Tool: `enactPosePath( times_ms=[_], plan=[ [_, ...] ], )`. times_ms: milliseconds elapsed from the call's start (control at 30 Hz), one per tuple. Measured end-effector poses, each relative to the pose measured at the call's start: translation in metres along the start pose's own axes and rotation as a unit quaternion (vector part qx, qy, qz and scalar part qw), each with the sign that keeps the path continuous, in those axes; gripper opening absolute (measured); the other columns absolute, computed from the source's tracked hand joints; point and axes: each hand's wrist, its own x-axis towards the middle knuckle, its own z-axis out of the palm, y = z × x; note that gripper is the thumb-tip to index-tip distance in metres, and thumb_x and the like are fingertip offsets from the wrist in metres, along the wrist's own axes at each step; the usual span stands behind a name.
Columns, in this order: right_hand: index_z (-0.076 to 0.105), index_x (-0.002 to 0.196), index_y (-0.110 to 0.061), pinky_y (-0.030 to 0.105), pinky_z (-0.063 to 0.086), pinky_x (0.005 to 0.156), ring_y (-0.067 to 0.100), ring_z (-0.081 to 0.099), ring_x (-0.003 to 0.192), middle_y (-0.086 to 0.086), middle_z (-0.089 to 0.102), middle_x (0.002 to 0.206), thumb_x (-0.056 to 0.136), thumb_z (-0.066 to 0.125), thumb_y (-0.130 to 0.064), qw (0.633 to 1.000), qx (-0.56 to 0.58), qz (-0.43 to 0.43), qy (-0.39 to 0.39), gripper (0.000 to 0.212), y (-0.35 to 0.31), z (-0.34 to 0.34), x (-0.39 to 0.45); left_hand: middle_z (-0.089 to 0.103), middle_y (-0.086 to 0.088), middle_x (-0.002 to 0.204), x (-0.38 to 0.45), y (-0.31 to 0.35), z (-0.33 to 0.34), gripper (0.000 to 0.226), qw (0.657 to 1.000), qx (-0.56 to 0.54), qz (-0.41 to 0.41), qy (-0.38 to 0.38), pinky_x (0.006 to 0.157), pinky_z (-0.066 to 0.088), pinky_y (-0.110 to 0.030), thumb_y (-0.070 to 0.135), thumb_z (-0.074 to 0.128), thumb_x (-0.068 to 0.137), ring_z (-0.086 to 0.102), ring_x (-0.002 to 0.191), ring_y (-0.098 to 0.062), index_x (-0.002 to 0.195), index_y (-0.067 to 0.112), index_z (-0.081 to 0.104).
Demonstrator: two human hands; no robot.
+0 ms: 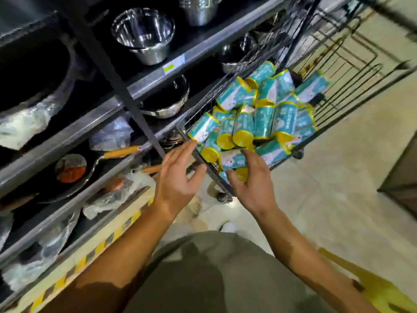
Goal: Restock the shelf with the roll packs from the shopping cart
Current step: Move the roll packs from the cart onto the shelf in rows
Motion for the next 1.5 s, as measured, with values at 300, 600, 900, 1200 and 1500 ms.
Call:
enactPosePath(
  times_ms=[300,600,900,1200,1500],
  plan=[
    [0.049,0.142,-0.005,0.036,0.039,0.103,0.035,0.050,0.127,0.016,0.055,0.138,0.089,0.070,-0.030,0.996,-0.005,0.077,0.035,0.062,0.076,-0.053,0.062,0.049,-0.004,0.148,0.071,0.043,0.074,0.065,0.992,0.013,-0.051,-0.114,0.114,0.028,-0.033,0.046,0.053,0.089,0.039,0.139,-0.024,0.148,0.020,0.045],
    [0.042,0.146,-0.001,0.038,0.035,0.108,0.035,0.044,0.132,0.020,0.049,0.141,0.090,0.071,-0.026,0.972,-0.011,0.229,0.057,0.067,0.129,-0.067,0.162,0.048,-0.011,0.150,0.187,0.037,0.146,0.063,0.968,0.054,-0.076,-0.234,0.112,0.031,-0.032,0.038,0.063,0.094,0.042,0.138,-0.029,0.147,0.010,0.044],
    [0.035,0.151,-0.010,0.043,0.043,0.108,0.030,0.048,0.134,0.013,0.047,0.146,0.077,0.076,-0.051,0.932,0.050,0.353,0.065,0.094,0.154,-0.044,0.229,0.066,-0.017,0.092,0.269,-0.036,0.233,0.069,0.926,0.080,-0.199,-0.311,0.069,0.046,-0.036,0.070,0.055,0.073,0.065,0.087,-0.036,0.097,0.006,0.061],
    [0.042,0.135,-0.020,0.036,0.055,0.091,0.019,0.064,0.106,0.000,0.063,0.123,0.063,0.091,-0.031,0.912,0.104,0.386,0.090,0.088,0.163,-0.028,0.251,0.058,-0.019,0.130,0.284,-0.041,0.260,0.099,0.885,0.080,-0.301,-0.345,0.097,0.051,-0.046,0.072,0.081,0.053,0.058,0.116,-0.036,0.123,0.006,0.056],
    [0.049,0.132,-0.030,0.045,0.060,0.084,0.014,0.071,0.095,-0.009,0.070,0.110,0.063,0.080,-0.047,0.899,0.224,0.356,0.121,0.077,0.130,-0.051,0.229,0.072,0.008,0.081,0.257,-0.027,0.214,0.022,0.867,-0.216,-0.386,-0.231,0.064,0.056,-0.023,0.014,0.085,0.072,0.071,0.084,-0.022,0.087,0.018,0.069]
  ],
)
